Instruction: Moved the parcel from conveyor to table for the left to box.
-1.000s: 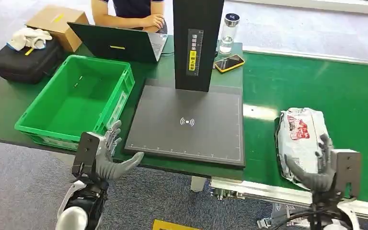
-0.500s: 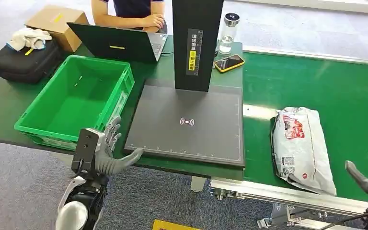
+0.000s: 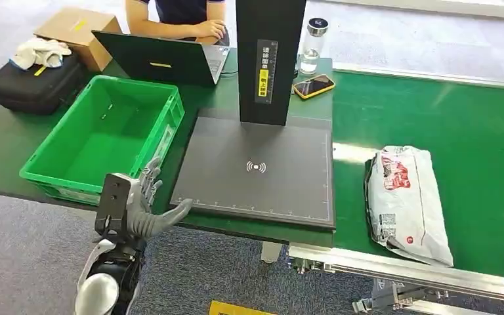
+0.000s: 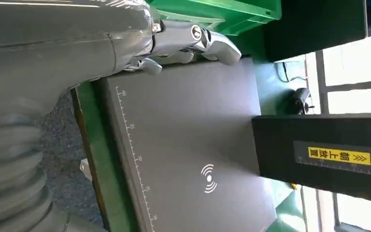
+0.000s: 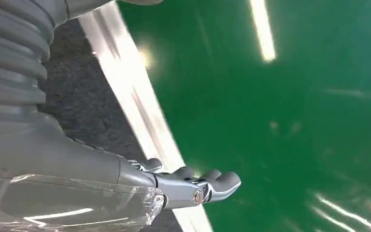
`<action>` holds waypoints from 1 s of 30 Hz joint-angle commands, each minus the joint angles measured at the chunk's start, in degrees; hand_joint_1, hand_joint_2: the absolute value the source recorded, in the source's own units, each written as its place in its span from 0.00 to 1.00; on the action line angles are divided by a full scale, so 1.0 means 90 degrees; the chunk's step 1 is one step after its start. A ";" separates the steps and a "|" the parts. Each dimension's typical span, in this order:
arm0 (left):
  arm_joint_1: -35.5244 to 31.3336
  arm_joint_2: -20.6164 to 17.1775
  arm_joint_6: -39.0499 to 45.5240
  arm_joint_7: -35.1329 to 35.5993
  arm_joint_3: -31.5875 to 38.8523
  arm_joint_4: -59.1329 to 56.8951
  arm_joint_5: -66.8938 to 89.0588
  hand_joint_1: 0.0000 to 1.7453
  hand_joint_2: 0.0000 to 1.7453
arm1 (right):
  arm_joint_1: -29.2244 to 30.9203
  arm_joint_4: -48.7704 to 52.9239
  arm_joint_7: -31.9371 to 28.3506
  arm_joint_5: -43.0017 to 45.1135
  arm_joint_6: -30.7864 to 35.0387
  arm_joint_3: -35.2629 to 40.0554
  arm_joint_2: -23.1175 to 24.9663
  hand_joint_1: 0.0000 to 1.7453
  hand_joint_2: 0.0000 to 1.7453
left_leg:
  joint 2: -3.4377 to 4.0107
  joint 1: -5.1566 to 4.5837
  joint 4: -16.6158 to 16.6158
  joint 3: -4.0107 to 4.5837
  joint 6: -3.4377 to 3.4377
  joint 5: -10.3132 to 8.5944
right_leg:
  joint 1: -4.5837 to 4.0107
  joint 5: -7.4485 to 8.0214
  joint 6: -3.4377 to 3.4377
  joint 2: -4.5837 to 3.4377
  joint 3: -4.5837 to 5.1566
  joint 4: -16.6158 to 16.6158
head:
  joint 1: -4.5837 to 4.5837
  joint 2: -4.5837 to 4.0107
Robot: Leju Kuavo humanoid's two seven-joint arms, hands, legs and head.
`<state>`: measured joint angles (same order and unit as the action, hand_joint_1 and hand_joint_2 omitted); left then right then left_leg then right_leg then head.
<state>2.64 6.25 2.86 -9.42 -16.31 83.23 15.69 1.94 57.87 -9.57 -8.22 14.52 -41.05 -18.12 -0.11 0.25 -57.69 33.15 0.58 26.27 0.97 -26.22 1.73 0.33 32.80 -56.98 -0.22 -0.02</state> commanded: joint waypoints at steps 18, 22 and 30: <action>-0.0280 -0.0242 -0.0139 -0.0062 0.0008 -0.0536 -0.0114 0.00 1.00 | 0.0094 -0.0370 -0.0600 0.0215 -0.4044 0.0370 0.0732 0.00 1.00 | 0.0007 0.0002 0.0016 -0.0018 -0.0007 -0.0004 | -0.0002 0.0003 -0.0012 -0.0006 -0.0015 0.0009 | 0.0002 0.0000; -0.0280 -0.0246 -0.0141 -0.0065 0.0011 -0.0537 -0.0114 0.00 1.00 | 0.0079 -0.0361 -0.0597 0.0218 -0.4050 0.0362 0.0733 0.00 1.00 | 0.0008 0.0004 0.0017 -0.0024 -0.0007 -0.0002 | -0.0005 0.0002 -0.0013 -0.0007 -0.0021 0.0012 | 0.0002 0.0000; -0.0280 -0.0246 -0.0141 -0.0065 0.0011 -0.0537 -0.0114 0.00 1.00 | 0.0079 -0.0361 -0.0597 0.0218 -0.4050 0.0362 0.0733 0.00 1.00 | 0.0002 0.0003 0.0010 -0.0011 -0.0004 -0.0002 | -0.0003 0.0001 -0.0008 0.0000 -0.0011 0.0005 | 0.0002 0.0000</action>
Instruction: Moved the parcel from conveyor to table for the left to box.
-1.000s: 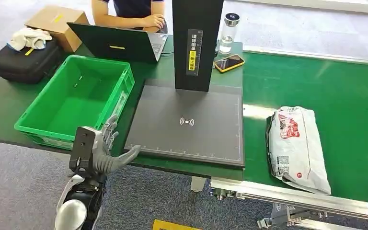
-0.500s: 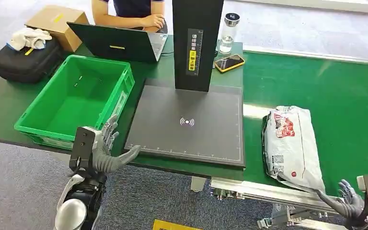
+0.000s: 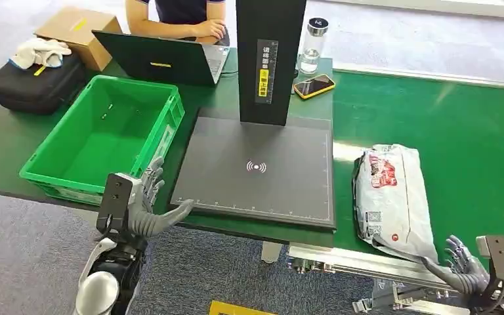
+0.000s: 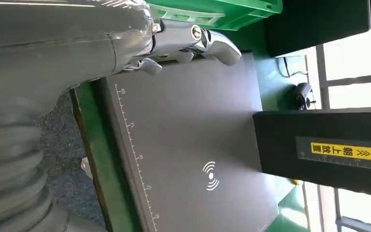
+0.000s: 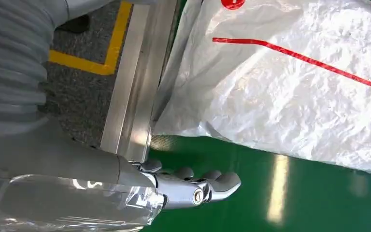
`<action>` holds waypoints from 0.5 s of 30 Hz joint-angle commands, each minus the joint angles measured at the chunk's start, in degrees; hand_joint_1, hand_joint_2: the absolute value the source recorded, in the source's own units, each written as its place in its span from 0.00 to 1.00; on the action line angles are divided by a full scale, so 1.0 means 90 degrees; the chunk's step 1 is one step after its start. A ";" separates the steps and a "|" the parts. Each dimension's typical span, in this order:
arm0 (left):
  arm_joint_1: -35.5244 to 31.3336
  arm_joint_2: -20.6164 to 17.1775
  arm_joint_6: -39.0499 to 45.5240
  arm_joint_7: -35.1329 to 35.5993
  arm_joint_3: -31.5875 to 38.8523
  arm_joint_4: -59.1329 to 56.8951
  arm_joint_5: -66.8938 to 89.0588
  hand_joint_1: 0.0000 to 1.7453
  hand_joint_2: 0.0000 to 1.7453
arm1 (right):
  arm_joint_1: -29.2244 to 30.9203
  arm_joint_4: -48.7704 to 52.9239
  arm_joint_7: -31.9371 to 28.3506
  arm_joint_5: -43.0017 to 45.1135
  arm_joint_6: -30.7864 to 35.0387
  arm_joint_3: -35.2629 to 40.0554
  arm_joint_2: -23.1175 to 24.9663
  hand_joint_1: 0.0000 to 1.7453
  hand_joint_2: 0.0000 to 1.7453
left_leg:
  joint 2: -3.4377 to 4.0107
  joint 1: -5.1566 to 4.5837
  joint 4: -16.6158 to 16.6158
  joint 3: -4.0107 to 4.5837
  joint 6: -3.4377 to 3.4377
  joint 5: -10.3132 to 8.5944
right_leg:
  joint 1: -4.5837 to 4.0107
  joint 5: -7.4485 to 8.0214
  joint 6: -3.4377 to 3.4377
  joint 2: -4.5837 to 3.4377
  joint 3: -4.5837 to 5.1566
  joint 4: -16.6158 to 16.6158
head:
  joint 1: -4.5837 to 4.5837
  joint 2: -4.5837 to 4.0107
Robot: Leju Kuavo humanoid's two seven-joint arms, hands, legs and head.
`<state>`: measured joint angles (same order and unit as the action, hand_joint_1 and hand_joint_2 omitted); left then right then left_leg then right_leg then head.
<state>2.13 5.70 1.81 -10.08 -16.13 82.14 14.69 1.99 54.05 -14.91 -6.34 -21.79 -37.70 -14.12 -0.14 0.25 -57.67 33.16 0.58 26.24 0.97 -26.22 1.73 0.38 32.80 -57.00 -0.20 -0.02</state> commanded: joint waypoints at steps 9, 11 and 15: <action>-0.0148 -0.0181 -0.0052 -0.0041 0.0084 -0.0341 0.0009 0.00 1.00 | 0.0119 0.0521 -0.0060 0.0164 0.0365 -0.0076 0.0505 0.00 1.00 | 0.0014 0.0003 0.0018 -0.0028 -0.0008 0.0001 | -0.0004 0.0002 -0.0014 -0.0015 -0.0022 0.0015 | 0.0000 -0.0002; -0.0073 -0.0189 -0.0046 -0.0041 0.0114 -0.0249 0.0009 0.00 1.00 | 0.0238 0.0528 -0.0087 0.0290 0.0660 -0.0097 0.0550 0.00 1.00 | 0.0015 0.0003 0.0009 -0.0015 -0.0006 0.0001 | -0.0003 0.0003 -0.0009 -0.0016 -0.0009 0.0007 | 0.0000 0.0000; -0.0098 -0.0110 -0.0054 0.0009 0.0075 -0.0271 0.0080 0.00 1.00 | 0.0404 0.0518 0.0214 0.0240 0.2760 -0.0469 0.0772 0.00 1.00 | 0.0029 0.0003 0.0017 -0.0030 -0.0008 0.0004 | -0.0004 0.0004 -0.0014 -0.0031 -0.0021 0.0013 | 0.0000 0.0000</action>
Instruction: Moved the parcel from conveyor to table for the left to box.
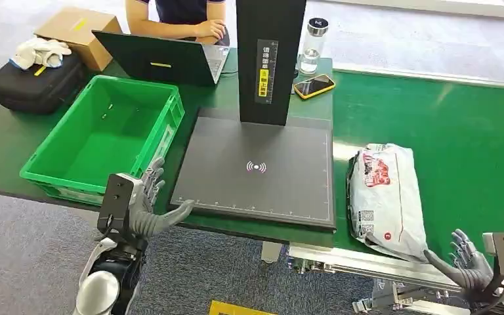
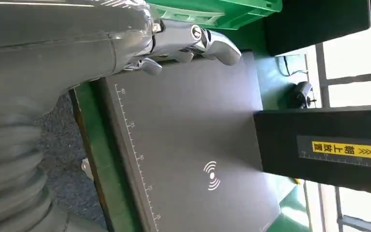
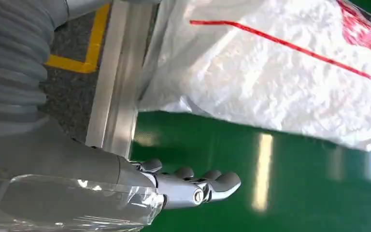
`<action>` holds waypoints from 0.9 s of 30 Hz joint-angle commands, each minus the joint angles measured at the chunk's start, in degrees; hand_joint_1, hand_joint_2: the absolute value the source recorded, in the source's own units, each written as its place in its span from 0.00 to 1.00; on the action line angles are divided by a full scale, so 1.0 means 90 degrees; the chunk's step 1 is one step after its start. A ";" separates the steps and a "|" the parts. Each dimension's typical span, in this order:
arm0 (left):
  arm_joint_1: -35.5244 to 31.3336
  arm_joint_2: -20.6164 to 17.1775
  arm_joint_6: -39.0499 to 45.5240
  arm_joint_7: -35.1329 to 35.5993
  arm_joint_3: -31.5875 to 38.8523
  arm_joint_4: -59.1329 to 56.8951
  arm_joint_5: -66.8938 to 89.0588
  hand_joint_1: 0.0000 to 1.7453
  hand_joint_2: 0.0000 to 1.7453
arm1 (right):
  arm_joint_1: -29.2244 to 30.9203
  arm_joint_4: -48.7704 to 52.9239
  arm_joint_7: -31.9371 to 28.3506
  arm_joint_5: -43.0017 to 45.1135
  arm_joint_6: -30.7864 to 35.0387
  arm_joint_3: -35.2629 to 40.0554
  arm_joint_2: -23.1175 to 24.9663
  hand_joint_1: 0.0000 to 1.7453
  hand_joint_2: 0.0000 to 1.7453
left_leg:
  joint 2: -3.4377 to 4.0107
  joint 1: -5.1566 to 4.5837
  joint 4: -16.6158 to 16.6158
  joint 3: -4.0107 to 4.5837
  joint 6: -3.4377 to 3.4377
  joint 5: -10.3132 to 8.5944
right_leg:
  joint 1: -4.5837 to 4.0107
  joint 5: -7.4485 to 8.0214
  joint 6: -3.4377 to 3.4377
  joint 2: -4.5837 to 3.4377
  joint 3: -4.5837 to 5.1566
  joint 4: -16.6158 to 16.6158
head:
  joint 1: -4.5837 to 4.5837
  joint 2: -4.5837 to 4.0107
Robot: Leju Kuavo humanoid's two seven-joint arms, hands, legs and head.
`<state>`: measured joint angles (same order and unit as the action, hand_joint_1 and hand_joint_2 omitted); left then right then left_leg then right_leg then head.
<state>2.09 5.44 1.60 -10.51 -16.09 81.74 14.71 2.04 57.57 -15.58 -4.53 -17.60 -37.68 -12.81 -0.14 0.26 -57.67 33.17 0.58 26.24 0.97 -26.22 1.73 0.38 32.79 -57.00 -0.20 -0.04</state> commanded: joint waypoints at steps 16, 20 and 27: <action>0.0011 -0.0045 0.0164 0.0182 0.0031 -0.0001 0.0074 0.00 1.00 | 0.1272 -0.2076 0.0303 -0.0086 0.3298 0.0809 0.0161 0.00 1.00 | 0.0032 0.0005 0.0006 -0.0019 -0.0005 0.0002 | -0.0006 0.0005 -0.0008 -0.0032 -0.0009 0.0007 | 0.0002 0.0002; 0.0004 -0.0090 0.0146 0.0212 0.0001 0.0013 0.0064 0.00 1.00 | 0.1310 -0.2467 0.0155 -0.0086 0.3006 0.1107 0.0272 0.00 1.00 | 0.0033 0.0007 0.0016 -0.0035 -0.0007 0.0003 | -0.0008 0.0004 -0.0012 -0.0035 -0.0025 0.0016 | 0.0000 0.0002; 0.0010 -0.0173 0.0056 0.0176 0.0004 -0.0022 0.0009 0.00 1.00 | 0.1162 -0.2385 -0.0080 -0.0057 0.2238 0.1525 0.0379 0.00 1.00 | 0.0027 0.0014 0.0009 -0.0022 -0.0008 0.0001 | -0.0014 0.0005 -0.0010 -0.0030 -0.0016 0.0010 | 0.0000 0.0002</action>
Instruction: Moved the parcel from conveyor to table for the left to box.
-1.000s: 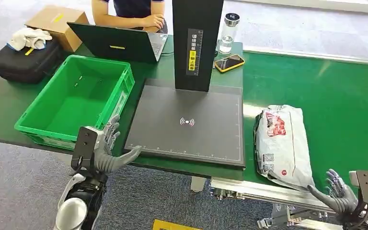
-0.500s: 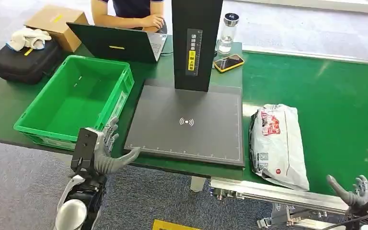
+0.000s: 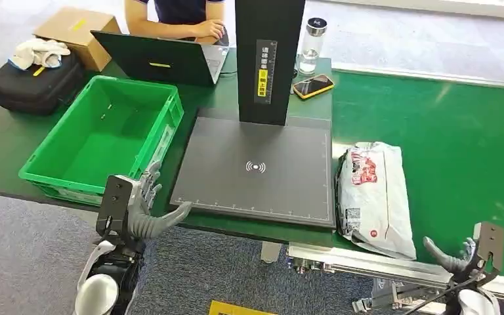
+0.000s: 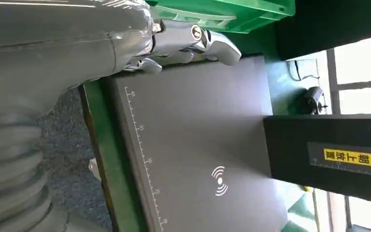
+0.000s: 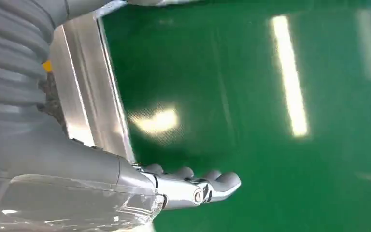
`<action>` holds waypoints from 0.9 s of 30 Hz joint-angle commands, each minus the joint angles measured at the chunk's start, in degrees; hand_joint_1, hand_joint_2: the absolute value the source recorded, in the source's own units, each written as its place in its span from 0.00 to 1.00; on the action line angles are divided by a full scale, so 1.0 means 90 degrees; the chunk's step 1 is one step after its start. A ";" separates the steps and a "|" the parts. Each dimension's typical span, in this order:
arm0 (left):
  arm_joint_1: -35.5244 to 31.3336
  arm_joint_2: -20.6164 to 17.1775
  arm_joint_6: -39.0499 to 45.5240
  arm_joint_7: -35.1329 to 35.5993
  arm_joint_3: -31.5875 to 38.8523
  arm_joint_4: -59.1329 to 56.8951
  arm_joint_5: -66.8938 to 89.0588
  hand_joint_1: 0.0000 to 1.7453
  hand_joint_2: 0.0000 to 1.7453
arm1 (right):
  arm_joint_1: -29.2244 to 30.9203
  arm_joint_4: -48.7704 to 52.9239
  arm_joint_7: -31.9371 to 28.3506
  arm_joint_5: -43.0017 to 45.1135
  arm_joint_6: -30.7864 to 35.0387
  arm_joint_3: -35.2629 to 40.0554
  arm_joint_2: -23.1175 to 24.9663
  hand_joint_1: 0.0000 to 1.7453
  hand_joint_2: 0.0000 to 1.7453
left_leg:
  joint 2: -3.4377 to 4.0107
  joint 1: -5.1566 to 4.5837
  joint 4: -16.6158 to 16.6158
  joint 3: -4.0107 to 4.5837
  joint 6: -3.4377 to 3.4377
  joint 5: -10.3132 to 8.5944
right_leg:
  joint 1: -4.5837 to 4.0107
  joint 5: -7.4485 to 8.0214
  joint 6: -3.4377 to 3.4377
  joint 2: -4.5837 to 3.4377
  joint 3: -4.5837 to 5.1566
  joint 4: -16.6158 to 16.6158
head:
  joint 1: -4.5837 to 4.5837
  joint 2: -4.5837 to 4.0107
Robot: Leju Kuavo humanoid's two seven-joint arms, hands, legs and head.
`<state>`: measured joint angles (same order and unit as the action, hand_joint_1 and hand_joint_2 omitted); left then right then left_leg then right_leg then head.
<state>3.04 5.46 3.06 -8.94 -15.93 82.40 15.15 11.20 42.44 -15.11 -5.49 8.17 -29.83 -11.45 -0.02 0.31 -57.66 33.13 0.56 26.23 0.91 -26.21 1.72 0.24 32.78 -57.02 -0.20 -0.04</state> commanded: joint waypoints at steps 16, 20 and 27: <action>-0.0131 -0.0250 -0.0205 -0.0073 -0.0038 -0.0096 -0.0048 0.00 1.00 | 0.0356 -0.0876 -0.0418 -0.0053 -0.1895 0.1260 0.0383 0.00 1.00 | 0.0049 0.0017 0.0015 -0.0063 -0.0011 -0.0003 | -0.0019 0.0020 -0.0026 -0.0043 -0.0046 0.0018 | 0.0000 0.0002; -0.0132 -0.0243 -0.0205 -0.0073 -0.0042 -0.0092 -0.0048 0.00 1.00 | 0.0382 -0.0867 -0.0418 -0.0053 -0.1889 0.1264 0.0399 0.00 1.00 | 0.0048 0.0018 0.0009 -0.0063 -0.0009 -0.0001 | -0.0020 0.0020 -0.0028 -0.0039 -0.0048 0.0012 | 0.0000 0.0002; -0.0084 -0.0208 -0.0210 -0.0073 -0.0038 -0.0066 -0.0036 0.00 1.00 | 0.0201 -0.0546 -0.0405 -0.0086 -0.2035 0.1270 0.0432 0.00 1.00 | 0.0045 0.0018 0.0010 -0.0072 -0.0009 -0.0001 | -0.0020 0.0019 -0.0029 -0.0036 -0.0058 0.0014 | 0.0000 0.0002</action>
<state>2.99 5.29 1.46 -9.77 -15.93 82.42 14.71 13.94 39.01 -19.56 -6.01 -8.46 -19.87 -10.54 0.36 0.43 -57.66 32.56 0.53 26.24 0.79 -26.08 1.54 -0.05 32.33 -57.00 -0.20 -0.02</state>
